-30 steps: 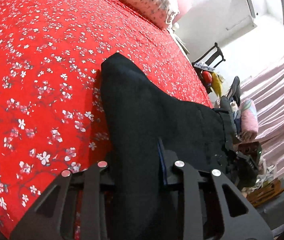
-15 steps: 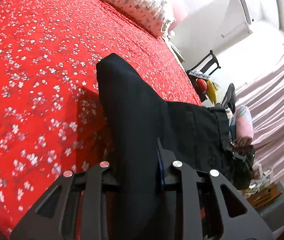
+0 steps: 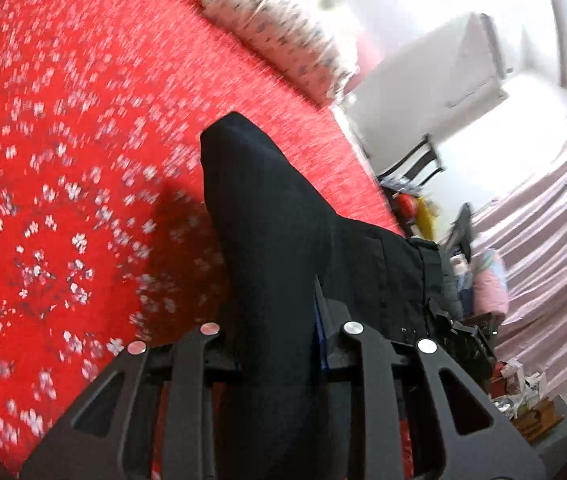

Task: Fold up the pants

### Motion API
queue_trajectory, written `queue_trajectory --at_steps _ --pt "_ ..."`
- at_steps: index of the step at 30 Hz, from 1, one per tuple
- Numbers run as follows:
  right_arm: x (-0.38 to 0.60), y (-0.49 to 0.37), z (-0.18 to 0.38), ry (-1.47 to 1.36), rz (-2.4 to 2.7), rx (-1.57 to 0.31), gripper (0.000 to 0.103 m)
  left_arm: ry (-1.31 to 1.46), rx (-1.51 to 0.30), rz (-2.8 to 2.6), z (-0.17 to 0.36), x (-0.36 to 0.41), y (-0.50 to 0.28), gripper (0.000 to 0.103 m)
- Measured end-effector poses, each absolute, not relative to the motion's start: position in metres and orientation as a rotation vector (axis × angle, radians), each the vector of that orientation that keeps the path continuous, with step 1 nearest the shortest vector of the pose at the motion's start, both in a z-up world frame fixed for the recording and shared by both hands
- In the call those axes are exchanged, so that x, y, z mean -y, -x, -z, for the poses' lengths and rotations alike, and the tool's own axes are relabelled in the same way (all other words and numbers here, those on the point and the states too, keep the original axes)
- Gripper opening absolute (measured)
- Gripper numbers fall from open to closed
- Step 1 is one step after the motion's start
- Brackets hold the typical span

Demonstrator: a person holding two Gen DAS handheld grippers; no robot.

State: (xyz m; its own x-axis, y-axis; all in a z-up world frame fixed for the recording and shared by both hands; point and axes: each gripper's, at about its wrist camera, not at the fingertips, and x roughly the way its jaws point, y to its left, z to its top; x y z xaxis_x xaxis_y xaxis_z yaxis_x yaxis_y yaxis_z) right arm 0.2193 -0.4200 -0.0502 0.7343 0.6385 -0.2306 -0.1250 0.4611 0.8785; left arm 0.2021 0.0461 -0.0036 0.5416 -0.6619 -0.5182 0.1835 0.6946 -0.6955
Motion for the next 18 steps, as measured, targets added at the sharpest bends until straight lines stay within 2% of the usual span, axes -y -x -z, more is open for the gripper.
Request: queue_trajectory --at_steps 3,6,7,8,9,12,13,14,15,16,18 --pt "0.424 -0.226 0.069 -0.977 -0.382 -0.69 0.032 0.67 -0.921 0.521 0.027 -0.05 -0.215 0.026" --pt "0.424 -0.224 0.068 -0.954 -0.359 -0.711 0.035 0.721 -0.934 0.518 0.028 -0.054 -0.215 0.033" --pt "0.421 -0.223 0.065 -0.924 -0.341 -0.718 0.039 0.723 -0.924 0.478 0.025 -0.058 -0.211 0.042" --pt "0.419 -0.221 0.06 -0.889 -0.31 -0.731 0.043 0.726 -0.909 0.447 0.023 -0.062 -0.208 0.055" --pt "0.417 -0.221 0.056 -0.867 -0.279 -0.741 0.048 0.732 -0.872 0.4 0.017 -0.07 -0.202 0.059" --pt "0.43 -0.197 0.034 -0.853 -0.181 -0.621 0.049 0.704 -0.722 0.297 -0.008 -0.091 -0.179 0.062" --pt "0.433 -0.192 0.028 -0.855 -0.172 -0.573 0.049 0.671 -0.666 0.288 -0.019 -0.092 -0.169 0.068" --pt "0.434 -0.186 0.018 -0.852 -0.199 -0.517 0.049 0.649 -0.632 0.306 -0.026 -0.091 -0.161 0.08" --pt "0.433 -0.184 0.01 -0.843 -0.25 -0.486 0.05 0.624 -0.605 0.359 -0.033 -0.084 -0.154 0.086" --pt "0.428 -0.182 0.006 -0.833 -0.303 -0.477 0.059 0.61 -0.601 0.418 -0.038 -0.076 -0.149 0.091" --pt "0.412 -0.184 0.001 -0.818 -0.424 -0.493 0.072 0.595 -0.629 0.533 -0.039 -0.057 -0.147 0.092"
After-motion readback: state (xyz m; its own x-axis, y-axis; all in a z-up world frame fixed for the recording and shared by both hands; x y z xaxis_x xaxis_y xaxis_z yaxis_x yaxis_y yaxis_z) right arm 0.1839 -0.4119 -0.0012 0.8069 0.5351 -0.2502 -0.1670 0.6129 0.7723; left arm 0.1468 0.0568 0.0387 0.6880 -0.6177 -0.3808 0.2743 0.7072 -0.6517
